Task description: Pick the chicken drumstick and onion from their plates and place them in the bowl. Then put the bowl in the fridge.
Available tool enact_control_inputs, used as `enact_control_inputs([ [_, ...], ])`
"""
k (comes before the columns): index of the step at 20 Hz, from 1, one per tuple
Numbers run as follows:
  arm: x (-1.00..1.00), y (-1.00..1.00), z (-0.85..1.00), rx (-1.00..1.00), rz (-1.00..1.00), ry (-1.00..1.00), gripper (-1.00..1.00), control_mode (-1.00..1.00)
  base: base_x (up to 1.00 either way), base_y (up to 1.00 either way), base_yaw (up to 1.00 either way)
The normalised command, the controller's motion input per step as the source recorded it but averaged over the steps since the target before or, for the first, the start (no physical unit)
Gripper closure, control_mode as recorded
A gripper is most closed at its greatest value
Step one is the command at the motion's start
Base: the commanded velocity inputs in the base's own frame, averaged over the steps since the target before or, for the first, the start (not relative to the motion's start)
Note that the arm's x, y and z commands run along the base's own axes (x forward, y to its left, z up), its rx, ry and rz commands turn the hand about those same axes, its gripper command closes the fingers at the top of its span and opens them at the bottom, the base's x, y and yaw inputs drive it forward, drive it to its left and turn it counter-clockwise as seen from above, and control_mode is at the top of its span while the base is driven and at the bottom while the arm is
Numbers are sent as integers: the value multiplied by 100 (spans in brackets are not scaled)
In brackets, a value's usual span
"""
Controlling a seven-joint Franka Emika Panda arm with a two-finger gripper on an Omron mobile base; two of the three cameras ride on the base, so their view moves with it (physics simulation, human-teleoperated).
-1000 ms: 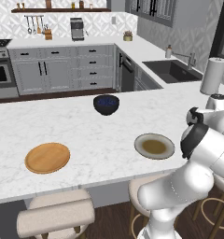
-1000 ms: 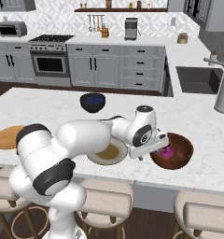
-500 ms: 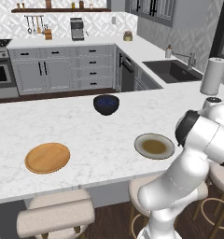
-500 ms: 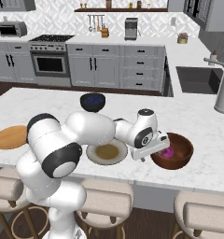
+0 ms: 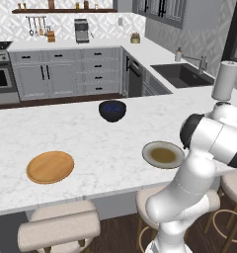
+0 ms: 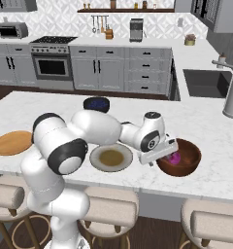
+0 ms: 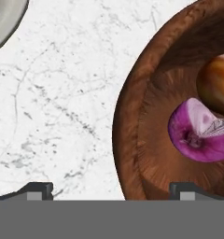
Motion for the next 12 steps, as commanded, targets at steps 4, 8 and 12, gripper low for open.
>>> enact_control_inputs([
  [4, 5, -20, -19, 0, 0, 0, -100, -100, 0, 0, 0],
  [8, 9, -18, -19, 0, 0, 0, -100, -100, 0, 0, 0],
  [12, 12, -7, -19, 0, 0, 0, -100, -100, 0, 0, 0],
])
